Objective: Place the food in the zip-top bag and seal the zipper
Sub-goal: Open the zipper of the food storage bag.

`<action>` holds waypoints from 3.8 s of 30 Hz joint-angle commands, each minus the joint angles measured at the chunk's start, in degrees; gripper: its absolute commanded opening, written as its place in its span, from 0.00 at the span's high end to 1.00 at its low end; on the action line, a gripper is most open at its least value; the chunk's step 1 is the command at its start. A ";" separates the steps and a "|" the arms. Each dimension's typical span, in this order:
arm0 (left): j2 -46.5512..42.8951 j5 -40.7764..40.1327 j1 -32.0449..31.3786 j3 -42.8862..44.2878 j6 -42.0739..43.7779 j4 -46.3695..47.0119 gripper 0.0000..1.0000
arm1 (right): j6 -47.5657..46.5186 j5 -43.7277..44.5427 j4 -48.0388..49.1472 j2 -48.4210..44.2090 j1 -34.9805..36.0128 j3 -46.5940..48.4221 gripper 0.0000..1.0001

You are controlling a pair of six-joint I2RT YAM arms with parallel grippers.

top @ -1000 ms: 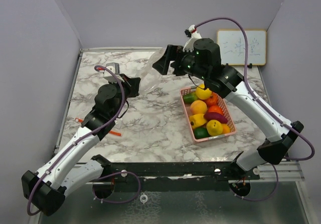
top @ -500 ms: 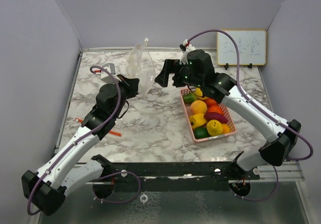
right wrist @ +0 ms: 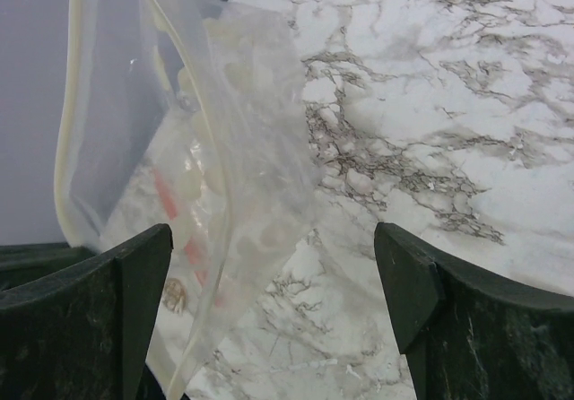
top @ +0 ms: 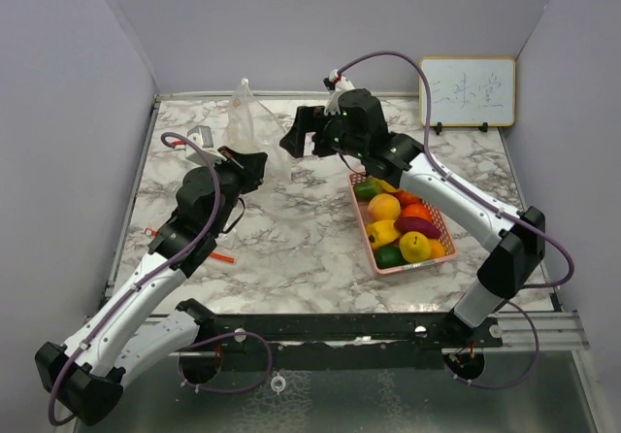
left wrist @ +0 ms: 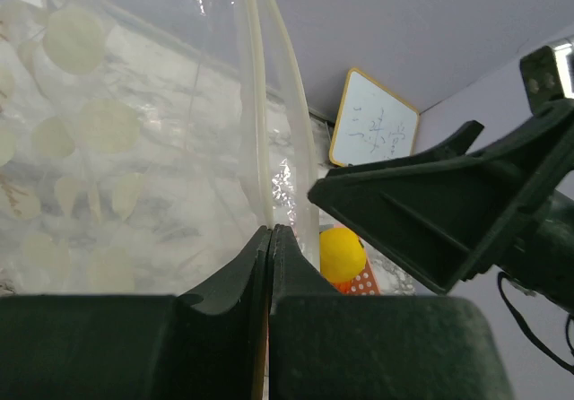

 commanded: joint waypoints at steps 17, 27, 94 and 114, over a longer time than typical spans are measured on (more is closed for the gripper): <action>-4.41 -1.48 -0.21 -0.21 -2.28 -3.78 1.00 | -6.94 4.29 2.61 4.70 0.74 5.11 0.98; 4.79 -23.50 -0.25 11.89 -1.40 -27.90 1.00 | -12.21 31.76 -5.98 -3.05 2.33 -1.53 0.98; 9.62 -23.05 -0.21 19.85 32.52 -27.77 1.00 | -6.54 24.04 -14.31 -7.99 -0.11 -11.33 0.91; 20.91 -7.33 -0.26 11.52 22.82 -16.43 1.00 | -2.38 24.84 -22.45 -13.70 -4.54 -7.88 0.10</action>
